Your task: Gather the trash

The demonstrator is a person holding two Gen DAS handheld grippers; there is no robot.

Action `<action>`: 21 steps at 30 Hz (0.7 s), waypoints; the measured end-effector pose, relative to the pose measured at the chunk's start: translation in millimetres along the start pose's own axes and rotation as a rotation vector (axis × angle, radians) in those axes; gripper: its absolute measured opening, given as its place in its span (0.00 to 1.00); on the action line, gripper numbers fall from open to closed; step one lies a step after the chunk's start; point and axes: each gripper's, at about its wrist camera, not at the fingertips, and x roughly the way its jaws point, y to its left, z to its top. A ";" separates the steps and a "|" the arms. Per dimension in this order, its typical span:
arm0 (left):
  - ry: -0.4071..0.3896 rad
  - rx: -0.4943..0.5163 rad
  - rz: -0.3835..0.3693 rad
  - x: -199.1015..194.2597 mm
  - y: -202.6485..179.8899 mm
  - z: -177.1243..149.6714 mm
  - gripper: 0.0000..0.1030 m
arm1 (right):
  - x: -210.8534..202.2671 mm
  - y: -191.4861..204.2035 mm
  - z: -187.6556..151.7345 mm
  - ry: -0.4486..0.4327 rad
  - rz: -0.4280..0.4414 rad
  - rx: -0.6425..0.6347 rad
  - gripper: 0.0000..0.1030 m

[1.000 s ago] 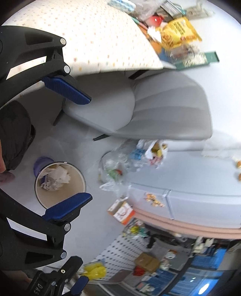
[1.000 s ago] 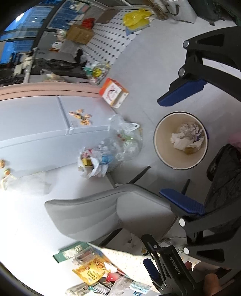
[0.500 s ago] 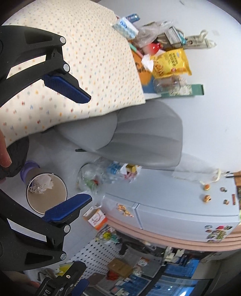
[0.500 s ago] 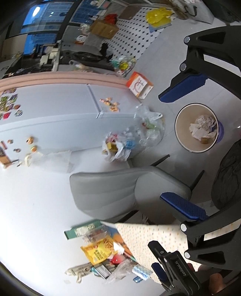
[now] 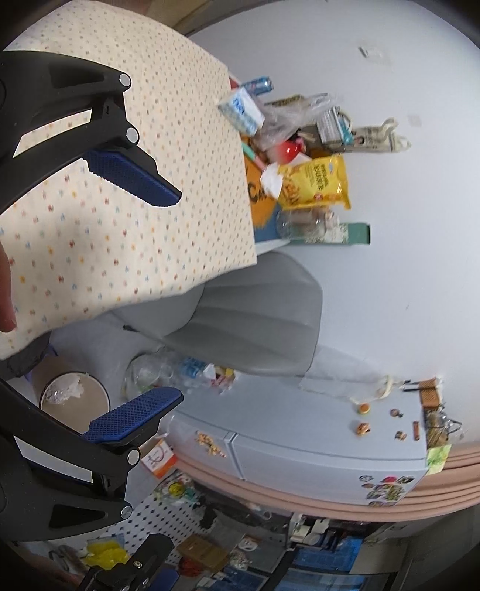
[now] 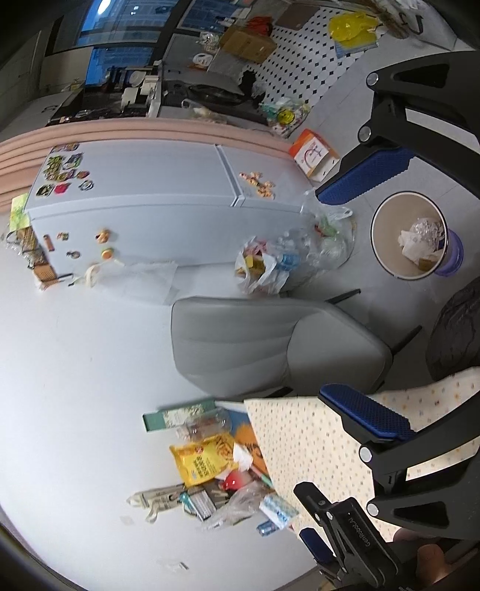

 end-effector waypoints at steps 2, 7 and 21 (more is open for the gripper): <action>-0.013 -0.005 0.017 -9.8 8.5 -1.2 0.94 | -9.5 10.1 -1.6 -0.012 0.014 -0.013 0.92; -0.043 -0.021 0.053 -34.5 25.5 -6.3 0.94 | -24.8 27.7 -6.4 -0.033 0.036 -0.031 0.92; -0.067 -0.074 0.131 -79.1 55.6 -34.7 0.94 | -48.5 57.7 -32.1 -0.035 0.115 -0.087 0.92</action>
